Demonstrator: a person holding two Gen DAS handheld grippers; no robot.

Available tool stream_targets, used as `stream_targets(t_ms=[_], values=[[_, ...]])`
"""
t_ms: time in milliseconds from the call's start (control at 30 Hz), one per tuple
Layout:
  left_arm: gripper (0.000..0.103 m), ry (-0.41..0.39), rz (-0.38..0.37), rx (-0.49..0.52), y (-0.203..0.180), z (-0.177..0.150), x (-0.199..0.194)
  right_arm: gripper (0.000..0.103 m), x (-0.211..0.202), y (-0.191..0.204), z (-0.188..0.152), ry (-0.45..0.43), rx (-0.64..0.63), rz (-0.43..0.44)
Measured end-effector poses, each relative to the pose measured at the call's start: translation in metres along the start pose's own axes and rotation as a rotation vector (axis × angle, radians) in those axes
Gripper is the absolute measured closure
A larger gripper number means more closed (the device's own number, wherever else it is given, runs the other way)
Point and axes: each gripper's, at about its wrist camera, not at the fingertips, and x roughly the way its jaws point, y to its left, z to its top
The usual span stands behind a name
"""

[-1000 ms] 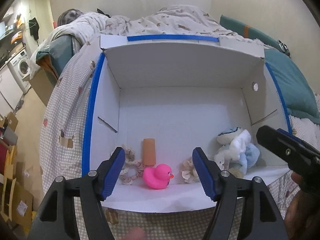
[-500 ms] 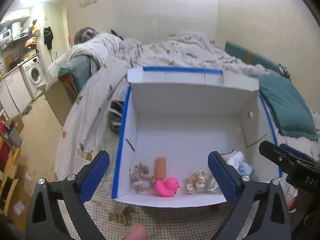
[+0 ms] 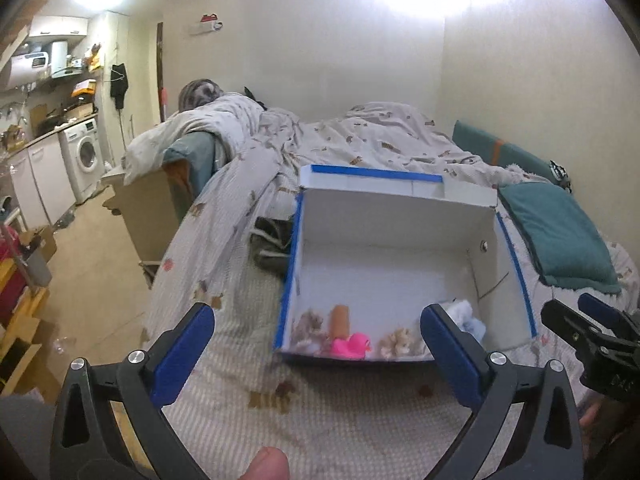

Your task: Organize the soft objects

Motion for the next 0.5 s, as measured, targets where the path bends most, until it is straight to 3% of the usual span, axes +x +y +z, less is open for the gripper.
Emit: stream_targets(t_ms=[233, 400, 500], values=[[0.0, 0.055, -0.001, -0.031, 0.009, -0.03, -0.014, 0.0, -0.004, 0.009, -0.034, 0.044, -0.015, 0.004], [0.0, 0.056, 0.052, 0.039, -0.002, -0.045, -0.006, 0.0, 0.001, 0.015, -0.041, 0.045, -0.051, -0.026], [0.0, 0.071, 0.042, 0.046, -0.004, -0.049, -0.001, 0.0, 0.001, 0.015, -0.041, 0.037, -0.056, -0.037]])
